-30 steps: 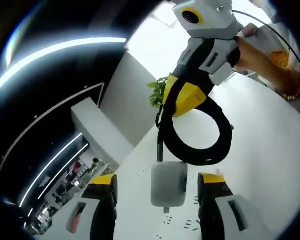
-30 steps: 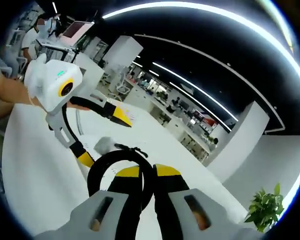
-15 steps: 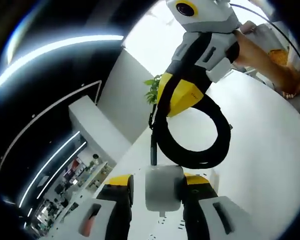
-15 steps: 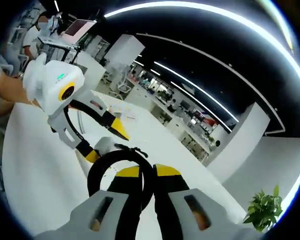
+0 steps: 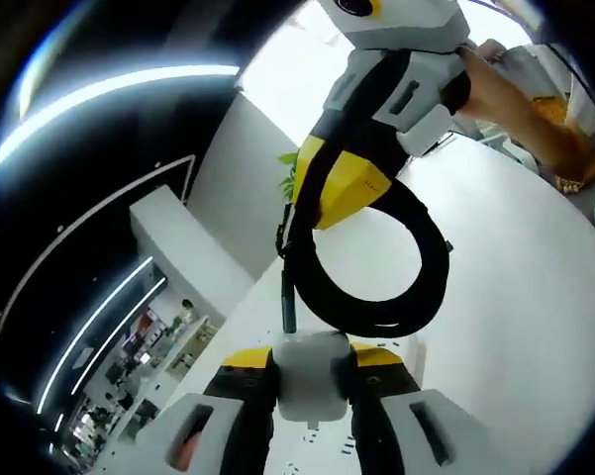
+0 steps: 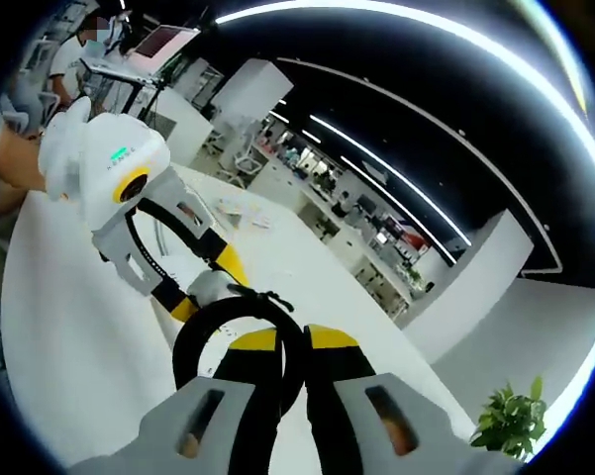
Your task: Straighten the power strip on the desk, plug the charger into it
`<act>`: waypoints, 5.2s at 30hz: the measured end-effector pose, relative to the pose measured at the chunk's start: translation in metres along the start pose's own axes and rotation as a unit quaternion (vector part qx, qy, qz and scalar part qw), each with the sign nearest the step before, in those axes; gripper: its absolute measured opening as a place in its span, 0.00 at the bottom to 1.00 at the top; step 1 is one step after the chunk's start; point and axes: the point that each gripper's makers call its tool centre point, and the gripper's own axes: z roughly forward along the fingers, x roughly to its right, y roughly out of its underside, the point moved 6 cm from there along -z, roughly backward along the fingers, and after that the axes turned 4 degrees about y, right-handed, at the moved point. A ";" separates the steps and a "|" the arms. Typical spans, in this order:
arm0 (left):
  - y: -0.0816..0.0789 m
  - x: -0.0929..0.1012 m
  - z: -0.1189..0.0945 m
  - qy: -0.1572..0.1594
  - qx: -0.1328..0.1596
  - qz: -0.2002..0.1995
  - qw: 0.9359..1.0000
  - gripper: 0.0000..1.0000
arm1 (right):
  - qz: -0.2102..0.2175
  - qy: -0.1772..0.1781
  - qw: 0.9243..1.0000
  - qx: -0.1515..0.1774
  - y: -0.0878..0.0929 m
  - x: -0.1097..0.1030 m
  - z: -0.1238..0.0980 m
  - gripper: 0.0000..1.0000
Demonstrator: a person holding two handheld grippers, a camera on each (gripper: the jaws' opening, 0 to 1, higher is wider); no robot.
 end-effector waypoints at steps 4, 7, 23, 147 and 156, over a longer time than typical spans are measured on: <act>0.002 -0.001 0.003 0.013 0.005 -0.012 1.000 0.27 | -0.028 0.003 0.999 -0.018 -0.003 -0.001 0.001 0.06; 0.005 -0.001 0.007 0.035 0.011 -0.032 0.999 0.27 | -0.047 0.000 0.998 -0.034 -0.006 -0.002 0.003 0.06; 0.023 -0.007 0.024 0.217 0.089 -0.182 0.955 0.26 | -0.144 -0.058 0.983 -0.099 -0.023 0.001 0.027 0.06; 0.056 0.005 0.024 0.233 0.118 -0.185 0.947 0.41 | 0.188 -0.243 0.933 0.188 -0.009 -0.009 0.010 0.58; 0.061 -0.002 0.016 0.211 0.112 -0.196 0.951 0.52 | 0.194 -0.248 0.928 0.201 -0.007 -0.010 0.007 0.62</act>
